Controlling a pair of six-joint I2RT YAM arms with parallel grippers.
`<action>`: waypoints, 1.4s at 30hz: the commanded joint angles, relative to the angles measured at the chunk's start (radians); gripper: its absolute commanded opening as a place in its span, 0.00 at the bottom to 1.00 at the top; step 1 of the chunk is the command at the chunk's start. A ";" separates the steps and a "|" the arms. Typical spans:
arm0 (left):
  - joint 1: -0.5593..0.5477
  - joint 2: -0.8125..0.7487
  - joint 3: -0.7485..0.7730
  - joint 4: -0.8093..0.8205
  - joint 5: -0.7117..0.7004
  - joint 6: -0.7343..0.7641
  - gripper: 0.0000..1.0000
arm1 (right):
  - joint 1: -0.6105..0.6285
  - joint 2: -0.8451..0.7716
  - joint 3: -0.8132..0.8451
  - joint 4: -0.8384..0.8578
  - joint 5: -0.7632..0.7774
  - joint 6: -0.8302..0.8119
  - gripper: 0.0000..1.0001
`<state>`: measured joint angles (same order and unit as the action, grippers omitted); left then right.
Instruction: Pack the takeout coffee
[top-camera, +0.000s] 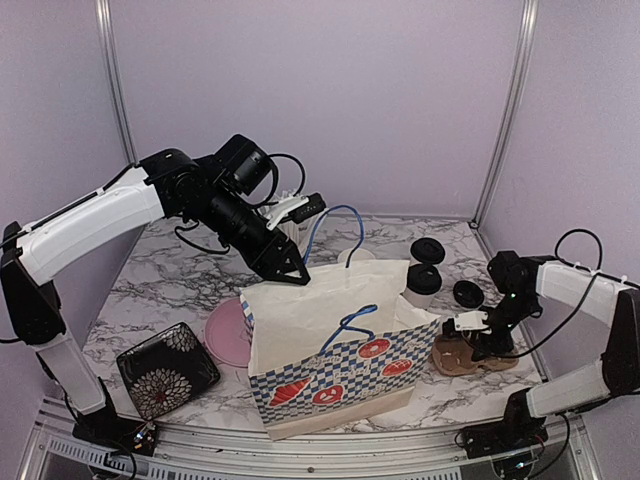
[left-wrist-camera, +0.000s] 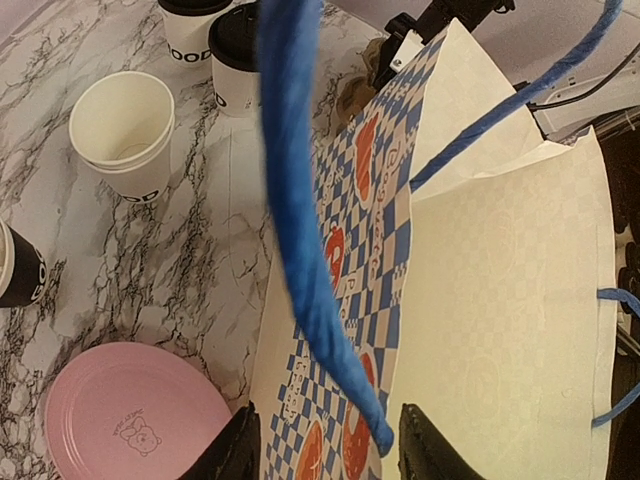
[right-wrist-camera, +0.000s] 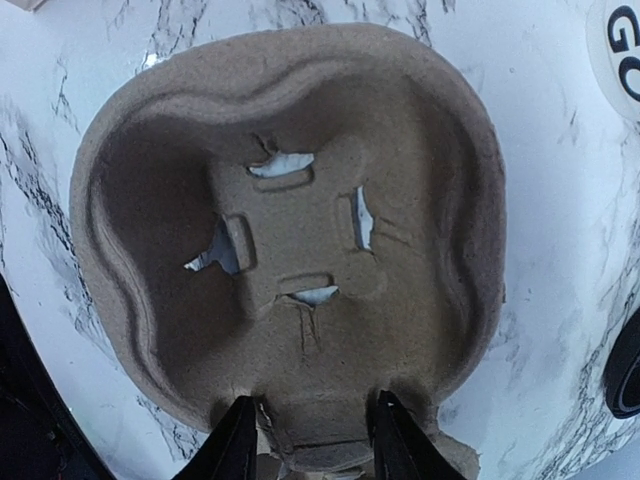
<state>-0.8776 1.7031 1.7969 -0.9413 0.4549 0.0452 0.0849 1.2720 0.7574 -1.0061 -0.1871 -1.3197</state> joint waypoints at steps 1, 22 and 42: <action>0.005 -0.031 -0.014 -0.015 -0.011 0.005 0.48 | 0.016 -0.003 -0.005 -0.001 0.015 -0.015 0.37; 0.005 0.049 0.080 -0.016 0.027 0.015 0.24 | 0.019 -0.049 0.201 -0.148 -0.177 0.060 0.21; 0.005 0.240 0.314 -0.011 0.119 -0.009 0.00 | 0.038 0.007 1.024 -0.307 -0.844 0.227 0.23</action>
<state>-0.8768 1.9018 2.0521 -0.9485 0.5304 0.0517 0.0925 1.2800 1.6756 -1.2789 -0.8310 -1.1511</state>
